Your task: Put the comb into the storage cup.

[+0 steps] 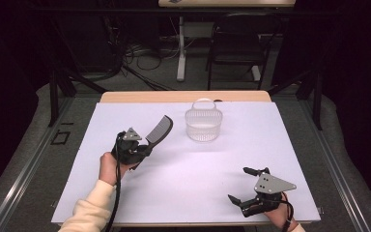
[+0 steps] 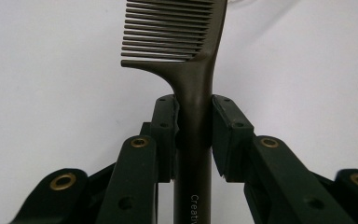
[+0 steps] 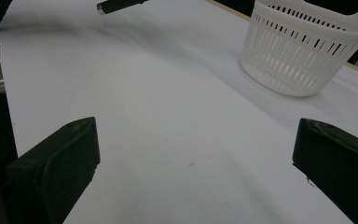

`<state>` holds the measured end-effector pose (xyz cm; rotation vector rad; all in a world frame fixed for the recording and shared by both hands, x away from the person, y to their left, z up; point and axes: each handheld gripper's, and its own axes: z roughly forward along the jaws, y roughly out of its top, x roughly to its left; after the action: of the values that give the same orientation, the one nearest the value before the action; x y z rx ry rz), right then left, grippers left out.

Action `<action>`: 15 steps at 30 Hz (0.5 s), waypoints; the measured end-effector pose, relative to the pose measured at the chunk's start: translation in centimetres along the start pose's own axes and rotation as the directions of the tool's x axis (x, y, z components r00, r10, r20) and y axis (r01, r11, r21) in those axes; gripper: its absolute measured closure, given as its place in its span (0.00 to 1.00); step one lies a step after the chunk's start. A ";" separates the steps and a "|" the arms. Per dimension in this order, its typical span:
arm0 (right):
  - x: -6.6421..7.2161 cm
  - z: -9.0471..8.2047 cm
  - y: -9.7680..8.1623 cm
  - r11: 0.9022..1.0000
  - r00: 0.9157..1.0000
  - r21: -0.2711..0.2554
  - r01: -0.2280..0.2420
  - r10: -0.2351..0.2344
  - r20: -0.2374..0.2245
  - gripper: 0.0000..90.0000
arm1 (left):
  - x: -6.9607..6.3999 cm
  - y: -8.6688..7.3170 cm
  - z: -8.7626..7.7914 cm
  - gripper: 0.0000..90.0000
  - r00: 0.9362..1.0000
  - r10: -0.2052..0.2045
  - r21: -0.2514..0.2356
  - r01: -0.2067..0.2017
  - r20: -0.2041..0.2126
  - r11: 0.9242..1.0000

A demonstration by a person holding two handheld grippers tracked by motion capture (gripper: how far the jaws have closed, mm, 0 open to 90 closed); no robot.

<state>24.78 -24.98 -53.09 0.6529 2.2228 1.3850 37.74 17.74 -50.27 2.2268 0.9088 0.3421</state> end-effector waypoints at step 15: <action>-0.1 0.1 0.0 1.000 1.000 0.003 -0.004 0.004 0.001 0.00 | 0.2 0.6 -0.9 0.80 0.999 -0.023 -0.075 0.024 0.023 0.997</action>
<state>24.89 -24.95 -53.15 0.6595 2.2238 1.3833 37.73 18.04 -49.17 2.1458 0.8956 0.3351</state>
